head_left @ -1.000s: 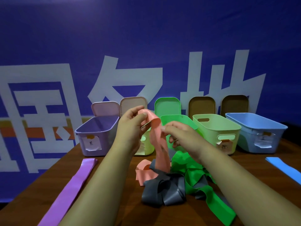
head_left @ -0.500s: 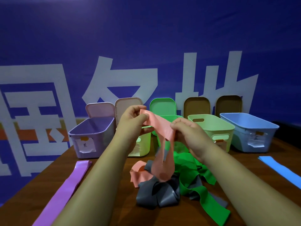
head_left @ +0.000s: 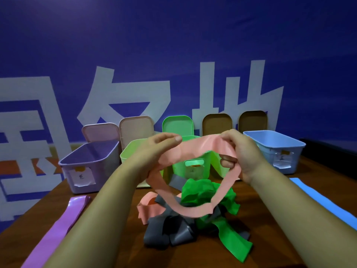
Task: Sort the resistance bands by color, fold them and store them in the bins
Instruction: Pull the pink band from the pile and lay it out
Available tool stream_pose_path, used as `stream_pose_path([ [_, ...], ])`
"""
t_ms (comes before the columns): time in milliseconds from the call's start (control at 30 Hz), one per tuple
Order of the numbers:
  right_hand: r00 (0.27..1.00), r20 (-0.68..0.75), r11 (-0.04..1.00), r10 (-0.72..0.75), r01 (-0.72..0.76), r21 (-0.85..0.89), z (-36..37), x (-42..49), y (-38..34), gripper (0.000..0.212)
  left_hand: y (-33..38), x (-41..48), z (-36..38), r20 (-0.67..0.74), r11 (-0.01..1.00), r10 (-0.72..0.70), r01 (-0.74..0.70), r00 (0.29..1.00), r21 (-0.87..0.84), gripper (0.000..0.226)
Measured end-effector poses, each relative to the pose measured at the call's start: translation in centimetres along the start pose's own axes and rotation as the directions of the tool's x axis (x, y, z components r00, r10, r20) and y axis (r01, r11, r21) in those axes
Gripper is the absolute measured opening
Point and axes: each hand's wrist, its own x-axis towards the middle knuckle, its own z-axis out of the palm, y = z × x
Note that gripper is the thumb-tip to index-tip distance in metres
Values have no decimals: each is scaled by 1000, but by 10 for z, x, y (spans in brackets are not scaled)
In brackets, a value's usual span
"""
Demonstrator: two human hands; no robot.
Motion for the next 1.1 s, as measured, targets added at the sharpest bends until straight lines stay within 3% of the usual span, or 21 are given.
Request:
stream_pose_path([
  [100, 998, -52, 1000, 20, -20, 0, -16, -1, -2, 15, -7, 4, -2, 47, 970, 70, -79, 996, 232, 30],
  [300, 999, -10, 999, 44, -44, -12, -19, -8, 2, 14, -27, 20, 13, 159, 891, 39, -106, 987, 441, 67],
  [500, 991, 130, 995, 39, -27, -92, -9, -7, 10, 16, -43, 20, 34, 66, 830, -4, -34, 998, 557, 38],
  [567, 988, 145, 992, 42, -23, -128, -5, -6, 13, 16, -43, 17, 41, 62, 872, -45, 9, 997, 490, 27],
  [667, 988, 153, 992, 36, -17, -123, -2, -3, 17, 15, -41, 13, 47, 104, 973, -188, 170, 977, 154, 36],
  [833, 986, 163, 994, 24, -6, -108, -1, 1, 22, 14, -44, 10, 41, 240, 946, -280, 310, 929, -97, 33],
  [1000, 985, 170, 994, 19, -1, -107, -3, 2, 28, 23, -43, 12, 34, 218, 930, -282, 322, 934, -177, 13],
  [1100, 986, 165, 991, 7, 15, -131, -7, 1, 32, 14, -42, 18, 28, 139, 948, -279, 295, 950, -122, 12],
])
